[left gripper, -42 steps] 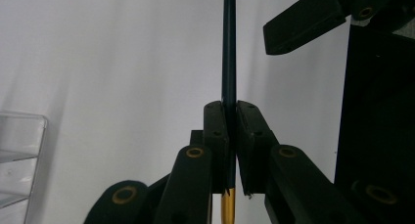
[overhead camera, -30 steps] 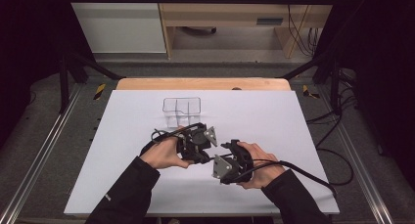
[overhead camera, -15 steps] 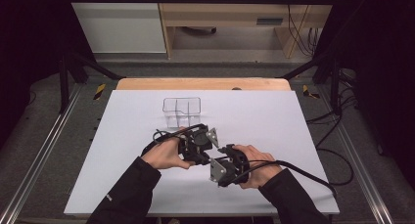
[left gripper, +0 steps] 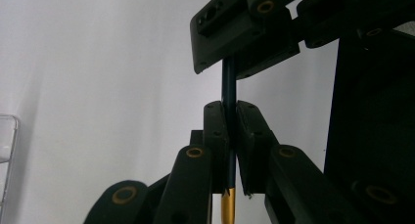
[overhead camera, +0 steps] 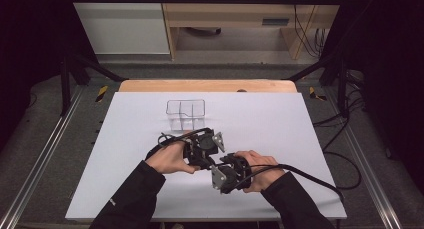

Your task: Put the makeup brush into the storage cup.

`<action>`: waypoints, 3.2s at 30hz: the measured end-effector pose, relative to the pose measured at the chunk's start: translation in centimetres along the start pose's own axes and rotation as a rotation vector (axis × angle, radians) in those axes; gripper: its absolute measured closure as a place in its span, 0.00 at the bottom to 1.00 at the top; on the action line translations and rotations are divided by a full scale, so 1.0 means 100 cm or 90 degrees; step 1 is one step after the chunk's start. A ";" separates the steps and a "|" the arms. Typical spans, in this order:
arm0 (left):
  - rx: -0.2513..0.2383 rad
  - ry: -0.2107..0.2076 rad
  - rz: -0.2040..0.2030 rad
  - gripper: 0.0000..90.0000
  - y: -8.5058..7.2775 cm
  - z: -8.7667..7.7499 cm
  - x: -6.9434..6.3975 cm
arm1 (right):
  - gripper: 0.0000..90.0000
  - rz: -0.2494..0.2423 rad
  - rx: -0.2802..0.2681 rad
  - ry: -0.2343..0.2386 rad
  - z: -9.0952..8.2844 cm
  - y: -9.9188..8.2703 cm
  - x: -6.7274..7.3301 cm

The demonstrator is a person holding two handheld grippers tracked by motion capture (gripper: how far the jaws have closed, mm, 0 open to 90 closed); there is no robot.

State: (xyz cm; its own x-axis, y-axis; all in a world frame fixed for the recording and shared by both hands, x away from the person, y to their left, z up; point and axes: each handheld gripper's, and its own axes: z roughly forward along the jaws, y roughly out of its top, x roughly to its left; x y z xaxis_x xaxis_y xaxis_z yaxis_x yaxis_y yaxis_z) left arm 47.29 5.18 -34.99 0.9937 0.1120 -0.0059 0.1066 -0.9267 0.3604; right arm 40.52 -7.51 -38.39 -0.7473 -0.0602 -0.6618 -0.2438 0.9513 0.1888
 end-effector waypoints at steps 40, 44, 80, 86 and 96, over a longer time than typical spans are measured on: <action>-0.125 0.096 -0.059 0.39 -0.067 -0.028 0.014 | 0.94 0.067 -0.006 0.022 0.000 -0.022 -0.008; -0.156 0.113 -0.085 0.33 -0.086 -0.031 0.013 | 0.94 0.101 -0.012 0.022 0.001 -0.031 -0.009; -0.444 0.217 -0.331 0.17 -0.137 -0.003 -0.003 | 0.94 0.466 -0.162 0.032 0.017 -0.083 0.002; -0.476 0.218 -0.352 0.17 -0.138 0.003 -0.004 | 0.94 0.505 -0.179 0.038 0.020 -0.085 0.004; -0.542 0.226 -0.380 0.17 -0.135 0.006 -0.008 | 0.94 0.557 -0.218 0.030 0.019 -0.084 0.003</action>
State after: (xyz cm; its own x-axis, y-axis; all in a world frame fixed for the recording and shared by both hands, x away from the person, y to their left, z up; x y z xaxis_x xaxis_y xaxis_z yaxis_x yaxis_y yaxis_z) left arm 45.10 17.40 -40.39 0.7090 0.6835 -0.1735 0.3715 -0.1529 0.9158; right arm 43.55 -14.96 -41.53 -0.7732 0.6147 -0.1560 0.2530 0.5245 0.8129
